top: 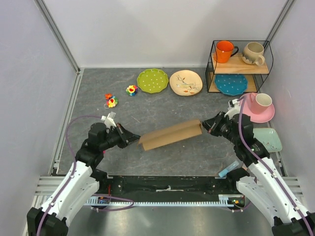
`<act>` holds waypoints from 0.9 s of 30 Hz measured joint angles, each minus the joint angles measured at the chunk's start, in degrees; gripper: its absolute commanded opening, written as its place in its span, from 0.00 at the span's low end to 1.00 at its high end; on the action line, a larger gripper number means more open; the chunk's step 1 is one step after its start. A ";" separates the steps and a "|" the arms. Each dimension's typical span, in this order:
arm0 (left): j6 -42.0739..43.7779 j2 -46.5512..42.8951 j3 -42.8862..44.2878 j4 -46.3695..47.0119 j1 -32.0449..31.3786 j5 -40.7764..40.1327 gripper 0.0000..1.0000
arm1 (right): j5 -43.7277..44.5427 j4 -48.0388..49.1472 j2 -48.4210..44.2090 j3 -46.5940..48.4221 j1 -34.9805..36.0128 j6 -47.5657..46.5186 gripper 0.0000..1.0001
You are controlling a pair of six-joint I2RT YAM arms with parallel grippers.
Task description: Fold the paper box
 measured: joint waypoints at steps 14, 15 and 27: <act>0.66 17.35 11.45 -1.11 0.37 -2.01 0.02 | 6.23 5.33 7.93 -0.17 -0.55 0.09 0.00; 0.70 18.03 11.45 -0.28 0.37 -2.14 0.02 | 6.29 6.10 7.82 -2.03 -0.55 0.11 0.00; 3.43 22.03 15.02 -0.63 2.36 -7.72 0.37 | 4.61 2.47 5.09 -7.17 1.11 -0.72 0.20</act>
